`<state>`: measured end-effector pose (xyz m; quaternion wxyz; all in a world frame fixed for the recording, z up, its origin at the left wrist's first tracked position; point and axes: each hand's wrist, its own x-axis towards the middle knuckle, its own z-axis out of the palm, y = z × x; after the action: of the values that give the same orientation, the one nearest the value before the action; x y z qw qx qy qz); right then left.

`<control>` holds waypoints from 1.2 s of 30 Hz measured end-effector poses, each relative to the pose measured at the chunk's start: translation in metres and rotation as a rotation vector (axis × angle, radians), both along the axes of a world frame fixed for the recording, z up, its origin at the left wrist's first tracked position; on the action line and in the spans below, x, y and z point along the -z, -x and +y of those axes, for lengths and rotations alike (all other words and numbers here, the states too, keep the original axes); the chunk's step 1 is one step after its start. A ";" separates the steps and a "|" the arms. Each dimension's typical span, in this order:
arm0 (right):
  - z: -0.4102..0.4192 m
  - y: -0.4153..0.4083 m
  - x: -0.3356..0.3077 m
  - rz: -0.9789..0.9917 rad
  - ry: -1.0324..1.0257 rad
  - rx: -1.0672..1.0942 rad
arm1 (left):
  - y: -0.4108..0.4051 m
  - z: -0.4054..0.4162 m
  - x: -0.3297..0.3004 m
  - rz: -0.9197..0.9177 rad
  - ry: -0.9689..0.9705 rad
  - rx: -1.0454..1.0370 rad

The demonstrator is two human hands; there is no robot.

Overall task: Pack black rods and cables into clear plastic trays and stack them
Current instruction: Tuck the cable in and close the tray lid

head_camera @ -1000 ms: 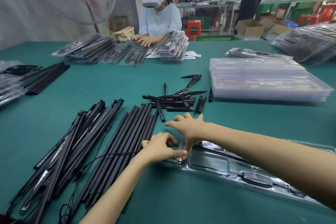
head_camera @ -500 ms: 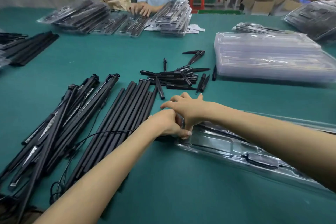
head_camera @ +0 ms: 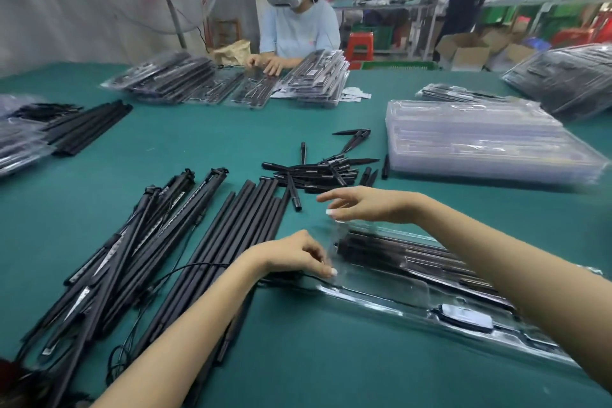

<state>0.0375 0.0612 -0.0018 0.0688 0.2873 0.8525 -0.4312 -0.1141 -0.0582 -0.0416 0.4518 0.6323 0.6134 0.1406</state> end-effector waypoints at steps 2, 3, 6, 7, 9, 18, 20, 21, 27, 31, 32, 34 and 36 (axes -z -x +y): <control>0.002 -0.008 0.004 -0.031 -0.193 0.006 | -0.002 -0.004 -0.001 0.060 -0.044 -0.100; 0.002 -0.011 0.009 -0.083 -0.283 -0.019 | -0.003 -0.006 0.001 0.160 -0.128 -0.233; 0.000 -0.021 0.028 -0.197 -0.394 -0.032 | -0.010 -0.019 0.001 0.374 -0.427 -0.584; -0.001 -0.024 0.032 -0.203 -0.415 -0.008 | -0.012 -0.023 0.001 0.431 -0.419 -0.570; -0.005 -0.029 0.035 -0.180 -0.428 0.052 | -0.018 -0.029 0.004 0.570 -0.275 -0.444; -0.029 -0.126 0.006 0.218 -0.498 0.358 | -0.024 -0.028 0.006 0.370 -0.059 -0.449; -0.032 -0.179 0.003 0.273 -0.512 0.608 | -0.024 -0.027 0.007 0.386 -0.056 -0.456; -0.034 -0.206 0.006 0.261 -0.516 0.729 | -0.025 -0.027 0.006 0.398 -0.048 -0.450; -0.060 -0.308 0.032 0.127 -0.311 1.076 | -0.026 -0.016 -0.003 0.233 0.027 -0.415; -0.081 -0.323 0.049 0.122 -0.295 1.111 | -0.024 -0.005 0.000 0.152 0.037 -0.397; -0.084 -0.324 0.050 0.125 -0.279 1.115 | -0.023 -0.003 0.000 0.126 0.052 -0.408; -0.086 -0.326 0.049 0.145 -0.176 1.130 | -0.023 0.000 0.000 0.087 0.071 -0.408; -0.082 -0.328 0.044 0.116 -0.075 1.099 | -0.024 -0.001 0.002 0.064 0.085 -0.399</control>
<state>0.3657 -0.0211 -0.0461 -0.2234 0.6680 0.5945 -0.3879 -0.0900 -0.0590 -0.0437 0.4214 0.4828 0.7460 0.1811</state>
